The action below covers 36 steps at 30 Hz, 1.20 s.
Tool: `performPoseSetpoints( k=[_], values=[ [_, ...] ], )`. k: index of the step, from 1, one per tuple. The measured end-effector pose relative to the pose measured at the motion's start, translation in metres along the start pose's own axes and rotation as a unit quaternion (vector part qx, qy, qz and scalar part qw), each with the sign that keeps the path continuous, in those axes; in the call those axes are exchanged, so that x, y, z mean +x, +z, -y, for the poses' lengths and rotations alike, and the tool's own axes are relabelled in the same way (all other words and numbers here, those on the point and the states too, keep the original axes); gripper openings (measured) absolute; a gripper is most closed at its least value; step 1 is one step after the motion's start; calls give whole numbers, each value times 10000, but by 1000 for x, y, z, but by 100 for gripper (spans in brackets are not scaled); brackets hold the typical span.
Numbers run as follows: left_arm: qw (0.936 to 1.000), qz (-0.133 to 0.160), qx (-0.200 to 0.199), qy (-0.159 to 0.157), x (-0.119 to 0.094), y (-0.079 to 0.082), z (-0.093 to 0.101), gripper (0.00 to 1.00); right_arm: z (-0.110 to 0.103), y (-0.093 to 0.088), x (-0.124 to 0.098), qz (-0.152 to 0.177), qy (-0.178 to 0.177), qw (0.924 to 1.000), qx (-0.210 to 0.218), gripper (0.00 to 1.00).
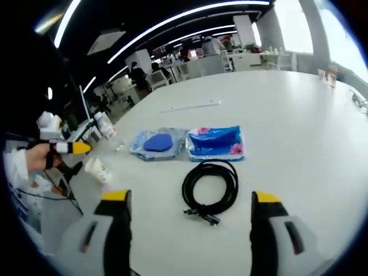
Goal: Arrange the tabletop items into an orderly group along one side of the table until the central work area is clear of visible clutter.
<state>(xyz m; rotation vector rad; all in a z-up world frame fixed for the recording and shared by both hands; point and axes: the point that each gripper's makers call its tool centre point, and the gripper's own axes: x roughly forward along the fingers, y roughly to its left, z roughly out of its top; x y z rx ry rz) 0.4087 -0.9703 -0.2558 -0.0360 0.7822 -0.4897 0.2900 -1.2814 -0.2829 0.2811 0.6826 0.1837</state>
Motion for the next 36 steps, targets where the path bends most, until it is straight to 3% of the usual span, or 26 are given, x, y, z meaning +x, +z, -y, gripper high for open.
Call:
performPoseSetpoints(
  k=[13,24,36],
  values=[
    [9999,-42,106,18,-26,-24,-21,89,10,-20,-13,-162,-74,9998,79,83],
    [9993,-47,375,-43,-34,-36,-18,88,8,-16,-13,-176,-89,9998,31,82],
    [9997,-83,224,-33,-42,-48,-29,85,17,-23,-17,-205,-229,9994,187,80]
  ],
)
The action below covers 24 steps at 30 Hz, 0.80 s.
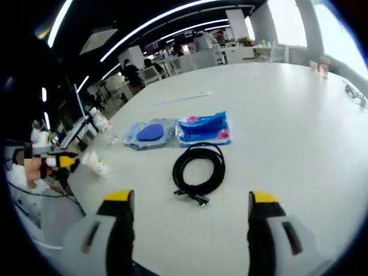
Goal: Arrange the tabletop items into an orderly group along one side of the table until the central work area is clear of visible clutter.
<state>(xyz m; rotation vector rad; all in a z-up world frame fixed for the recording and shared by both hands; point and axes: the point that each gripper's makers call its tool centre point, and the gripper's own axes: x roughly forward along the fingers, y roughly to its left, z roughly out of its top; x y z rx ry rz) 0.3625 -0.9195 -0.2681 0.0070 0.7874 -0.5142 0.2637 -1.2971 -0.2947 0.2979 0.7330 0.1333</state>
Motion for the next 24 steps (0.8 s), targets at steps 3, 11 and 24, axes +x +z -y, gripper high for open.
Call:
performPoseSetpoints(
  k=[3,11,24],
  values=[
    [10000,-59,51,-4,0,-2,-1,84,2,-1,-2,-7,-52,10000,19,79],
    [9942,-51,1068,-85,1,1,10,68,5,-10,-9,2,-164,9997,155,77],
    [9800,-545,1810,-628,19,-14,27,39,11,-30,-26,29,-384,9976,567,74]
  ],
)
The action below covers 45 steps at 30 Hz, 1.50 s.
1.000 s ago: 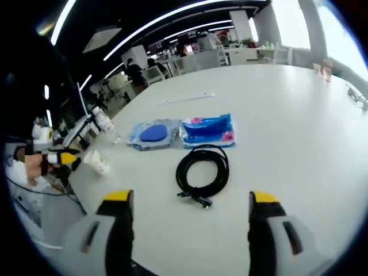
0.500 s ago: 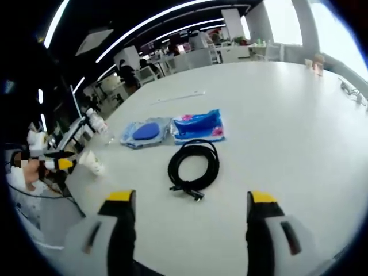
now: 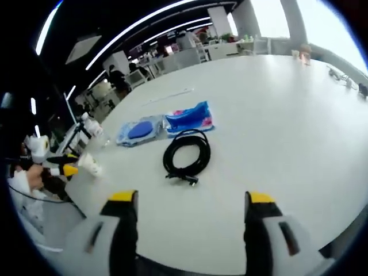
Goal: Arrange the tabletop items into an orderly group along one side of the table until the central work area is clear of visible clutter.
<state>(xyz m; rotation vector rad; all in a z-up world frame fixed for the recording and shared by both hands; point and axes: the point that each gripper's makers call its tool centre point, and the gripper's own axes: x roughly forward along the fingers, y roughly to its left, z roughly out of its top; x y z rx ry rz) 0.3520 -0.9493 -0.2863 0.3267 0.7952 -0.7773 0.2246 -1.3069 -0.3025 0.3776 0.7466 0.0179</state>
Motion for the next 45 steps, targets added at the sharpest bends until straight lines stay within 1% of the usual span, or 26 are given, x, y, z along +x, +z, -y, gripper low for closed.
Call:
performPoseSetpoints(
  k=[5,8,12,17,18,21,25,28,31,33,39,45],
  values=[
    [9998,-96,152,-88,9,-5,-3,25,-3,-1,-3,66,-24,9999,72,74],
    [9997,-199,107,-122,15,-8,-6,23,-5,-5,-4,59,-19,9999,134,73],
    [9992,-345,147,-149,20,-14,-8,22,-4,-12,-8,20,-54,9999,158,72],
    [9986,-434,295,-99,26,-16,-13,15,-1,-16,-10,-13,-96,9998,201,72],
    [9985,-442,315,-71,25,-15,-14,13,-1,-17,-10,-8,-113,9997,222,71],
    [9984,-389,420,-14,26,-11,-19,1,-2,-17,-11,24,-127,9996,271,71],
    [9982,-393,460,51,29,-9,-24,0,-6,-20,-12,19,-118,9994,312,70],
    [9970,-331,675,173,28,-4,-31,0,-11,-22,-12,24,-100,9994,331,70],
    [9980,-251,577,110,28,6,-33,0,-13,-24,-12,-5,-77,9995,315,70],
    [9974,-206,669,141,28,14,-36,0,-14,-25,-10,-26,-65,9995,306,69],
    [9972,-34,709,253,29,37,-48,0,-16,-22,-9,12,-36,9995,321,69],
    [9960,-41,854,247,38,52,-52,0,-20,-19,-9,51,9,9993,362,69]
  ],
)
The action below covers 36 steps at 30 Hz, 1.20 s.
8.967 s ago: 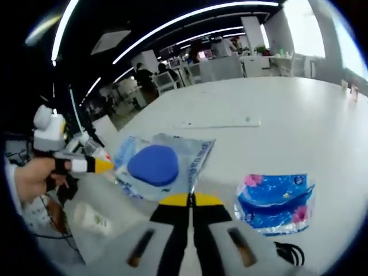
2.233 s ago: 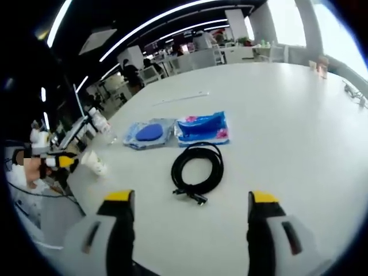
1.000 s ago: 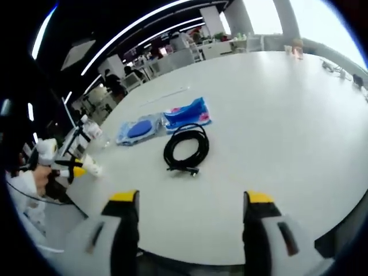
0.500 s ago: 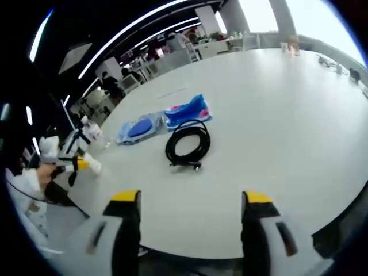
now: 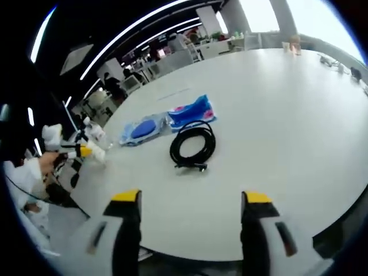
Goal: Arrange the tabletop items into an orderly group along one side of the table until the central work area is clear of visible clutter.
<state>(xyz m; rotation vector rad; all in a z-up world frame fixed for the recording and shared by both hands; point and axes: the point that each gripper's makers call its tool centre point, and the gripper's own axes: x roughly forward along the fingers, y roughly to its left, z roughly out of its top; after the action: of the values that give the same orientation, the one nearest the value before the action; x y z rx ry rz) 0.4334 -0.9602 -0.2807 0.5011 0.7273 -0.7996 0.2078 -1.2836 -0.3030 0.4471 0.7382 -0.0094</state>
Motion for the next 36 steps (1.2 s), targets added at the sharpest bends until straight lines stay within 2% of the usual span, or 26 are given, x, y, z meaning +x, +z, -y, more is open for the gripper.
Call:
performPoseSetpoints(
  k=[8,13,20,28,33,36],
  values=[
    [10000,-51,9,-19,13,20,-10,0,2,-4,5,-59,26,10000,44,69],
    [10000,-22,31,-18,23,47,-22,0,6,-6,8,-94,6,9999,112,69],
    [9997,-180,146,-89,35,66,-24,0,6,-10,15,-160,16,9997,161,67],
    [9982,-515,251,-187,51,61,-26,0,4,-9,19,-169,38,9997,197,67],
    [9974,-661,166,-229,61,58,-28,0,6,-5,20,-125,41,9999,112,68],
    [9962,-805,191,-275,66,53,-28,0,6,-3,20,-146,57,9998,-109,70]
  ],
)
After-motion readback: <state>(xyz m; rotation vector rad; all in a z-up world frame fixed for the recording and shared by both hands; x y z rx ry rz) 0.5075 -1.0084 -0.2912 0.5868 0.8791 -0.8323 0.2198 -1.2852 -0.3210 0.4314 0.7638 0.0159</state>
